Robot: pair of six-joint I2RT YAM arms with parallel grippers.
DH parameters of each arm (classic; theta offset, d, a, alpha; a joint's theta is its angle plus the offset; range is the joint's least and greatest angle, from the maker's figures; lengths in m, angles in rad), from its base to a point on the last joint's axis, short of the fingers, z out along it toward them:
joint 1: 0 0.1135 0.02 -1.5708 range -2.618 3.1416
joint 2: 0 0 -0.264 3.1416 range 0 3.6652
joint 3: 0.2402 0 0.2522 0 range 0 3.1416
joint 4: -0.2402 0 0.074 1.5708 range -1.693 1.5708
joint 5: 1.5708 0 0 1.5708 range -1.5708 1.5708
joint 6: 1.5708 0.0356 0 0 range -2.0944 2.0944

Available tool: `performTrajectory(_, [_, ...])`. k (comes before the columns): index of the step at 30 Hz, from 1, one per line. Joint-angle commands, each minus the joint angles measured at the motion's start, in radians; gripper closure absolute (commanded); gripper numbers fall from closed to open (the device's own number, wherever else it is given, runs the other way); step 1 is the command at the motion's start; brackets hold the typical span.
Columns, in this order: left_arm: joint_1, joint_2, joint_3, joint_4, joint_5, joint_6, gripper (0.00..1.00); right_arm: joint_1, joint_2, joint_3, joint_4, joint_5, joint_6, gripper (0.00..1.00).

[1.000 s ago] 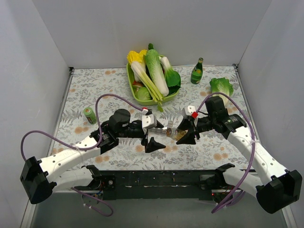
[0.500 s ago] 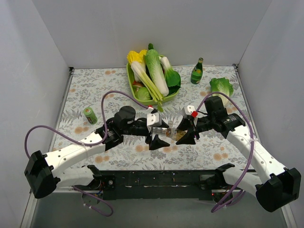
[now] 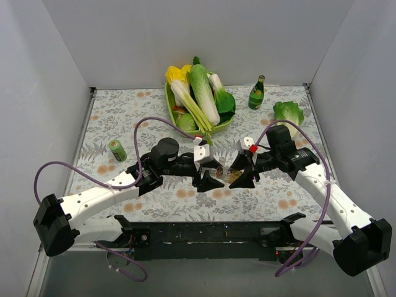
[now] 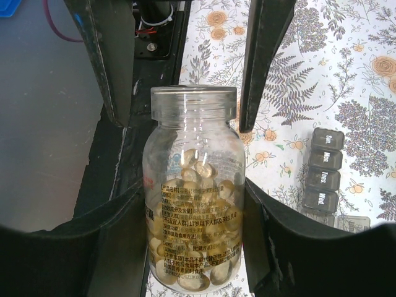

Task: Sort the pills into containers

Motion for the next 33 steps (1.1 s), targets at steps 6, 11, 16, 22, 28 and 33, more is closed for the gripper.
performTrajectory(6, [-0.004,-0.042,0.031,0.022,-0.029,-0.045,0.52,-0.004,0.005,0.011,0.019,-0.028,0.004,0.99])
performTrajectory(11, [-0.004,-0.027,0.048,-0.001,-0.031,-0.072,0.88,-0.002,0.005,0.007,0.021,-0.021,0.005,0.99])
performTrajectory(16, [-0.004,-0.022,0.096,-0.045,-0.147,-0.31,1.0,0.004,-0.002,0.008,0.027,0.064,0.004,0.99])
performTrajectory(22, [-0.003,-0.007,0.134,-0.268,-0.412,-1.025,1.0,0.004,-0.023,0.007,0.088,0.231,0.064,0.99])
performTrajectory(28, [-0.004,-0.013,0.087,-0.288,-0.42,-1.519,1.0,0.004,-0.02,-0.001,0.123,0.293,0.099,0.99])
performTrajectory(33, [-0.004,0.024,0.16,-0.283,-0.413,-1.539,1.0,0.004,-0.025,-0.002,0.119,0.291,0.102,0.99])
